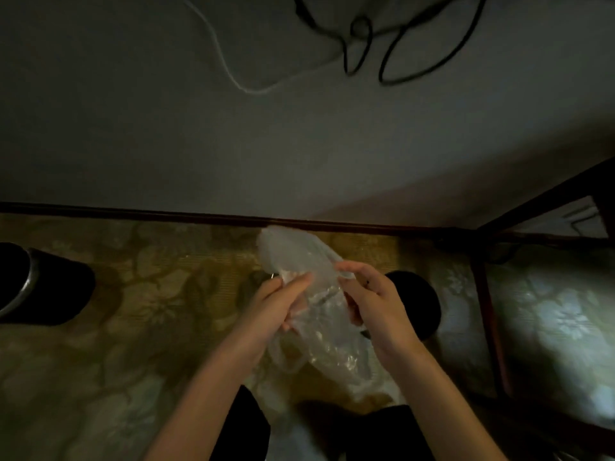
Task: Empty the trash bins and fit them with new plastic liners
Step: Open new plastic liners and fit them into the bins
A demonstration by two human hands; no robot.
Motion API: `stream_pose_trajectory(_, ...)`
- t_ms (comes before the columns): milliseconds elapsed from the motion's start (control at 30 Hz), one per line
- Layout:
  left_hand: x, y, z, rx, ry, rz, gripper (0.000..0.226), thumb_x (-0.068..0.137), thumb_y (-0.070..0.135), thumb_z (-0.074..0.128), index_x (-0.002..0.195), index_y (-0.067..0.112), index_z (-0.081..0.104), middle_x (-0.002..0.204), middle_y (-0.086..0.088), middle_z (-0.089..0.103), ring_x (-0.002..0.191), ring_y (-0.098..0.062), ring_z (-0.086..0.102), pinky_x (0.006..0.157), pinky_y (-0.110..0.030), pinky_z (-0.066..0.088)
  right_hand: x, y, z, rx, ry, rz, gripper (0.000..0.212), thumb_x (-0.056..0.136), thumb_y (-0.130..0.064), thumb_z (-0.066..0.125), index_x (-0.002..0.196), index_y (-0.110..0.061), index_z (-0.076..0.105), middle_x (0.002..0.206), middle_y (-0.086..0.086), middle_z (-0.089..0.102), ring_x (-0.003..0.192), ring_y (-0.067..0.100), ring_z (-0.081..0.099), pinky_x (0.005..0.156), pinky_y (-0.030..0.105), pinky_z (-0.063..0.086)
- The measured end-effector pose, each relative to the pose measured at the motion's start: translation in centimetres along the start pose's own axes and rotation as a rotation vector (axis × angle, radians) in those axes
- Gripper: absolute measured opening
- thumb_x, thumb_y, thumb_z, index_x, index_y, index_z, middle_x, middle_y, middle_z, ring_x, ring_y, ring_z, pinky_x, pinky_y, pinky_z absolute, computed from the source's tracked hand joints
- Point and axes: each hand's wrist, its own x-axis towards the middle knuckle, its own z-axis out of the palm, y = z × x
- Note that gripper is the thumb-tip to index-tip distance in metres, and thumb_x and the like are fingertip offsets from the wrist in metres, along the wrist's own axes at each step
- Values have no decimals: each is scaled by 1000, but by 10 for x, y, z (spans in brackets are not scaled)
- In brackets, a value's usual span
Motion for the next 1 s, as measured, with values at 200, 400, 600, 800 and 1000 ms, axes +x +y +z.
stream_pose_trajectory(200, 114, -69, 6, 95, -179, 132, 76, 52, 64, 79, 113, 22, 69, 116, -18, 69, 114, -40, 62, 104, -61, 42, 94, 95, -13, -175, -140, -183, 20, 99, -12, 53, 112, -21, 66, 62, 2, 51, 48, 6, 43, 43, 16, 33)
stream_pose_trajectory(400, 232, -139, -19, 217, -373, 484, 37, 77, 44, 69, 112, 33, 72, 114, -11, 72, 112, -32, 65, 103, -53, 45, 180, 176, -16, -241, -212, -440, 18, 90, -5, 58, 101, -14, 69, 50, -2, 52, 39, 4, 40, 38, 13, 30)
stream_pose_trajectory(600, 281, -190, -34, 213, -383, 562, 44, 80, 34, 74, 119, 15, 67, 113, -14, 72, 106, -32, 69, 101, -55, 48, 213, 240, -4, -396, -96, -535, 21, 92, -4, 56, 104, -15, 69, 61, 5, 54, 44, 6, 43, 42, 19, 32)
stream_pose_trajectory(800, 259, -187, -35, 224, -395, 590, 30, 90, 31, 63, 108, 9, 71, 97, -12, 76, 93, -25, 73, 93, -43, 55, 179, 237, 20, -457, 73, -501, 17, 93, -7, 56, 103, -11, 69, 59, 2, 56, 46, 8, 46, 42, 21, 35)
stream_pose_trajectory(1000, 240, -192, -9, 250, -370, 722, 31, 95, 26, 55, 104, 0, 69, 88, -19, 59, 78, -26, 52, 62, -31, 38, 144, 245, 19, -445, 265, -635, 17, 92, -5, 56, 103, -7, 69, 65, 7, 58, 56, 17, 49, 43, 24, 37)
